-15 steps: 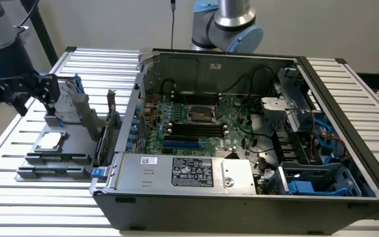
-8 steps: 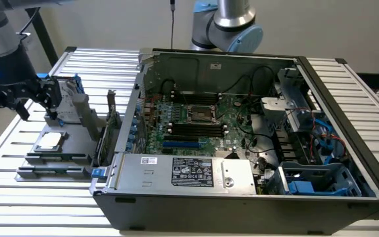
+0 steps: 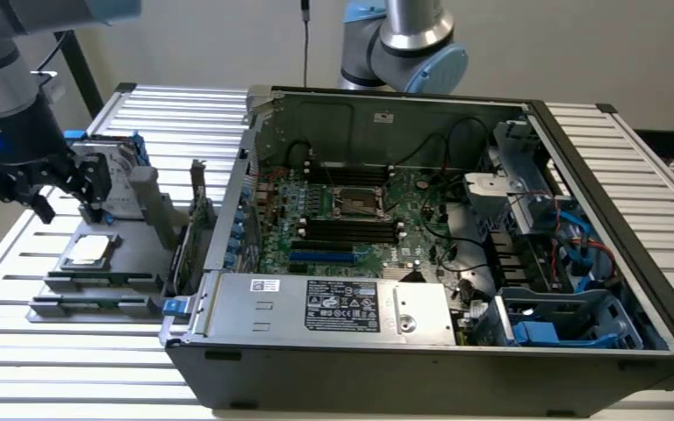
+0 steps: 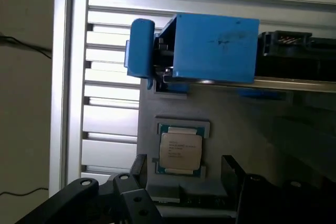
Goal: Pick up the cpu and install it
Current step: 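Pick up the cpu and move it towards the insertion slot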
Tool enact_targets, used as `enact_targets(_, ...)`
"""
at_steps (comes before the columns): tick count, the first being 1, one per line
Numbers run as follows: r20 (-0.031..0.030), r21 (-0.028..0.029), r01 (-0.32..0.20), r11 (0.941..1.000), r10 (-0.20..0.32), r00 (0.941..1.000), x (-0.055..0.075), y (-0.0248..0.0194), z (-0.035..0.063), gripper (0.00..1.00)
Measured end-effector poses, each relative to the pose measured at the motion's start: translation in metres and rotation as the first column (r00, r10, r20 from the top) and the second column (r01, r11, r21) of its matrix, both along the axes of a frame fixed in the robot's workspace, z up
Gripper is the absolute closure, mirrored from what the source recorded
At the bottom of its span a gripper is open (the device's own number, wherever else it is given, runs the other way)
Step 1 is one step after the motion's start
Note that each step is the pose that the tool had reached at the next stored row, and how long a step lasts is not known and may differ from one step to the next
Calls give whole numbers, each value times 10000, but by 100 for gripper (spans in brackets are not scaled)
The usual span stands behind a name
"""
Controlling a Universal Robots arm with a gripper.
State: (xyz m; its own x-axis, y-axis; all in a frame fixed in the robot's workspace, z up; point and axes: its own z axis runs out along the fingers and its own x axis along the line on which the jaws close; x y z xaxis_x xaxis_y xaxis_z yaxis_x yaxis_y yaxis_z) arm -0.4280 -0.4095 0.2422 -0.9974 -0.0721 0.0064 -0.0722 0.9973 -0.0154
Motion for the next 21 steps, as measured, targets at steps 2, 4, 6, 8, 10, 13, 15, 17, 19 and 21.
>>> enact_targets(2,1,0,0,10000,0,10000,-3,-16,-37,33)
enact_targets(4,0,0,0,10000,0,10000,-4,-35,-72,33)
enact_targets(6,-1,0,0,10000,0,10000,-4,-60,-109,33)
enact_targets(8,0,0,0,10000,0,10000,-4,-82,-146,33)
enact_targets(10,-1,0,0,10000,0,10000,-4,-104,-181,33)
enact_targets(13,5,4,1,10000,-1,10000,-4,-129,-237,33)
enact_targets(15,3,8,2,10000,-2,10000,-5,-130,-272,33)
enact_targets(17,6,17,1,10000,-1,10000,-4,-131,-309,33)
enact_targets(19,7,25,1,10000,-1,10000,-4,-131,-345,33)
enact_targets(21,7,38,3,10000,-3,10000,-4,-131,-382,33)
